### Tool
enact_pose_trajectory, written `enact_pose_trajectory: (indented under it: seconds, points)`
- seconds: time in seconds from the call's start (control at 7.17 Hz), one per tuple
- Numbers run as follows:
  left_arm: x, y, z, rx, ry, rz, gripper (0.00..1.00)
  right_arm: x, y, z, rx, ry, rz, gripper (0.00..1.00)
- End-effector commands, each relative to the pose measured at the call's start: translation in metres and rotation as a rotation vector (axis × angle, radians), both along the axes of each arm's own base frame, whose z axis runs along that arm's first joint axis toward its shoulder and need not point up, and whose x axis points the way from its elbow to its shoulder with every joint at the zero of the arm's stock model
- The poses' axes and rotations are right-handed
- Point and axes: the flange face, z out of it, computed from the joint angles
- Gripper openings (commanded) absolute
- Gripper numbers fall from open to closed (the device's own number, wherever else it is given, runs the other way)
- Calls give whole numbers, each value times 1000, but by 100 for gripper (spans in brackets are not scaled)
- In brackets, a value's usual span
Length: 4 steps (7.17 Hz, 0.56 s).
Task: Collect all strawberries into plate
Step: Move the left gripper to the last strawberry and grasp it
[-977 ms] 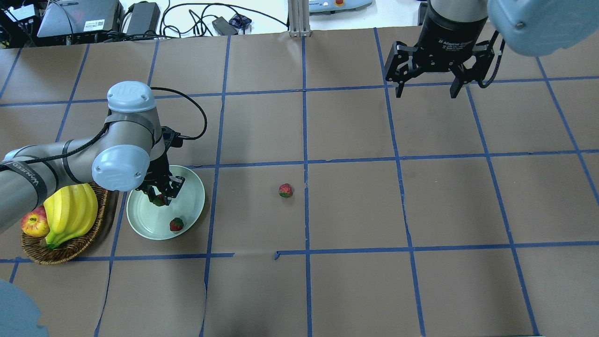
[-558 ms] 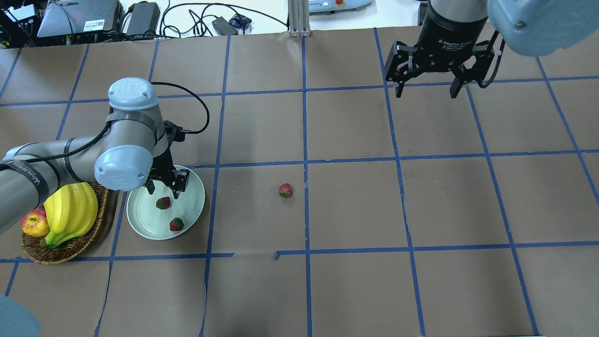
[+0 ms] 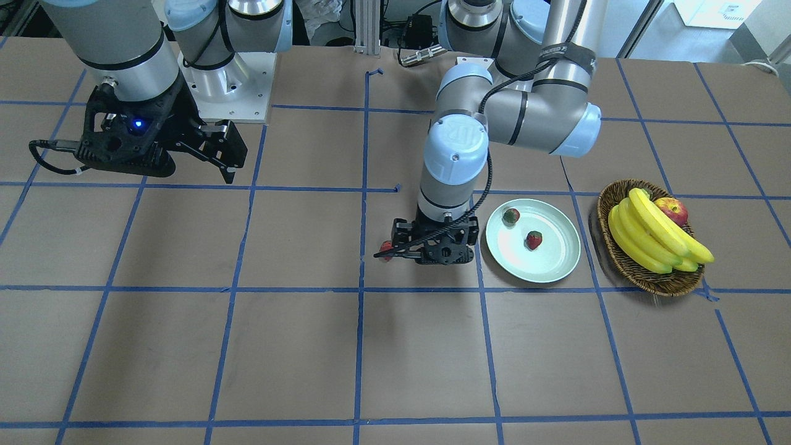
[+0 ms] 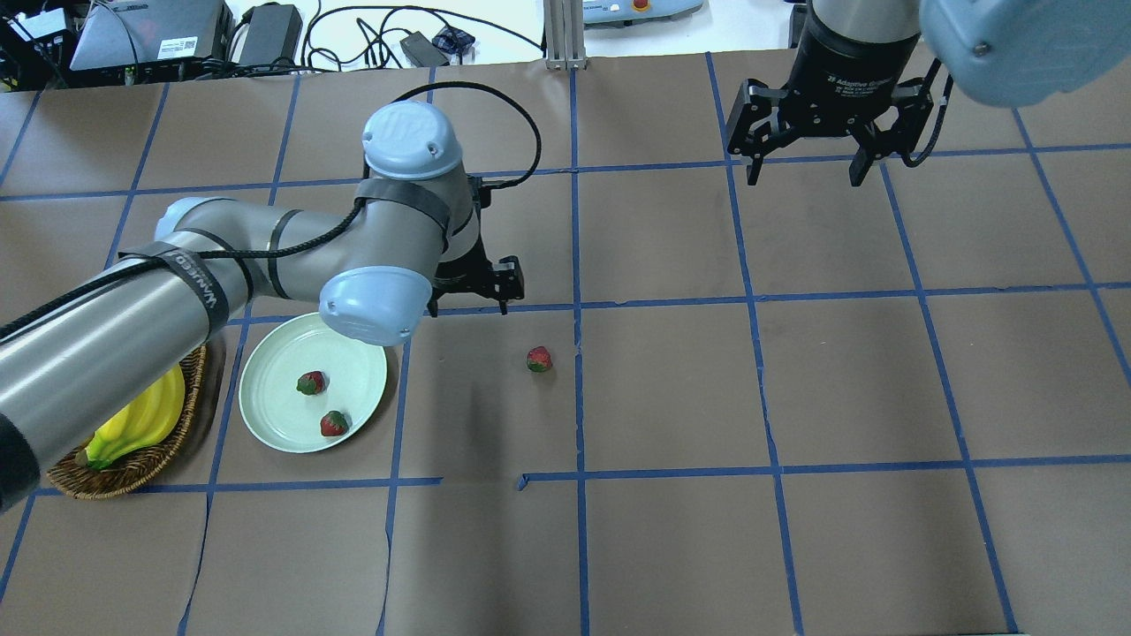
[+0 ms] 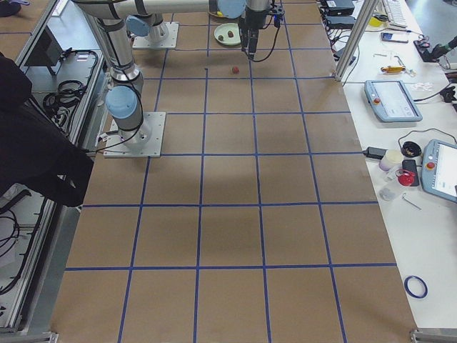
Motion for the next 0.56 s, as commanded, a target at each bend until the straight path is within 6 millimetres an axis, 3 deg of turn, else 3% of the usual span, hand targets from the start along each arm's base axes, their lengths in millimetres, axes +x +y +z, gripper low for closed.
enact_pose_trajectory:
  seconds: [0.0,0.28,0.42]
  points:
    - [-51,15,-29,15,41,33,89,0,0,0,0,-1,0,100]
    - [-53,20,-58,65,13,14,83,0,-1,-1,1,4,0,100]
    - [-53,21,-63,74,9,16,75,0,-1,-1,1,4,0,100]
